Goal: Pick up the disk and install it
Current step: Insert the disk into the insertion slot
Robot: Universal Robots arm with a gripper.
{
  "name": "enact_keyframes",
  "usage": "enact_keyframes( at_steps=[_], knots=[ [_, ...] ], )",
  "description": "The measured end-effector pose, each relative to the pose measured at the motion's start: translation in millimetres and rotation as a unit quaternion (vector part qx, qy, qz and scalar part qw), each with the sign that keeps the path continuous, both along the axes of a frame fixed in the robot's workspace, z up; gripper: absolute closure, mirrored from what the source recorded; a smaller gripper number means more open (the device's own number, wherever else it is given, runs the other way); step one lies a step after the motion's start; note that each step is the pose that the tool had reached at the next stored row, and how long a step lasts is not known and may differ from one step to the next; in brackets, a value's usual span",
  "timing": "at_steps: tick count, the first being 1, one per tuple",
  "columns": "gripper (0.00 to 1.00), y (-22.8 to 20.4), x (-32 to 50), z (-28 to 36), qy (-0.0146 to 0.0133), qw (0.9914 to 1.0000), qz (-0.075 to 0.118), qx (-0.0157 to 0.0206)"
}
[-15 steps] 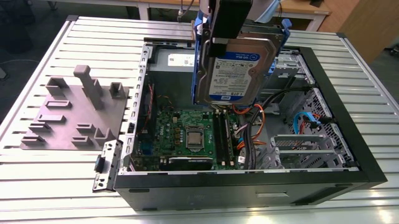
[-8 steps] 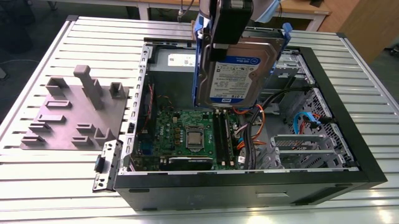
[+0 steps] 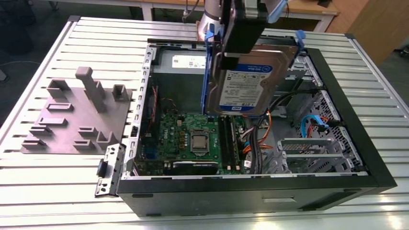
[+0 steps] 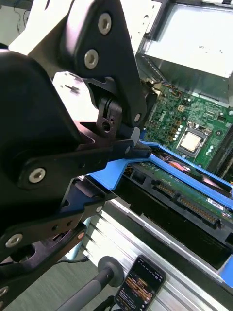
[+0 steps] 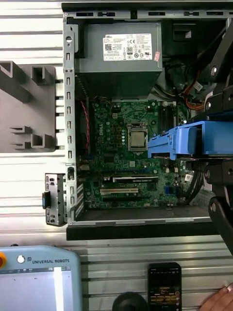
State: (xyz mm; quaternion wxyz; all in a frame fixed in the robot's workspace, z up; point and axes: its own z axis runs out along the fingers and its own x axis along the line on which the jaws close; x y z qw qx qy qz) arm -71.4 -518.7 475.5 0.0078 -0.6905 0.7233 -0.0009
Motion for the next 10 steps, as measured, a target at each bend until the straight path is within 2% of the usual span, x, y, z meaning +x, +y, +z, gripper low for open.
enact_keyframes(
  at_steps=[5, 8, 10],
  knots=[
    [0.63, -0.1, 13.9, -0.9, -0.0001, 1.00000, 0.000, -0.0013],
    [0.63, -0.1, 17.1, -1.4, -0.0003, 0.99998, 0.000, -0.0064],
    [0.63, -0.6, 17.7, -2.1, -0.0006, 0.99997, 0.000, -0.0078]
  ],
)
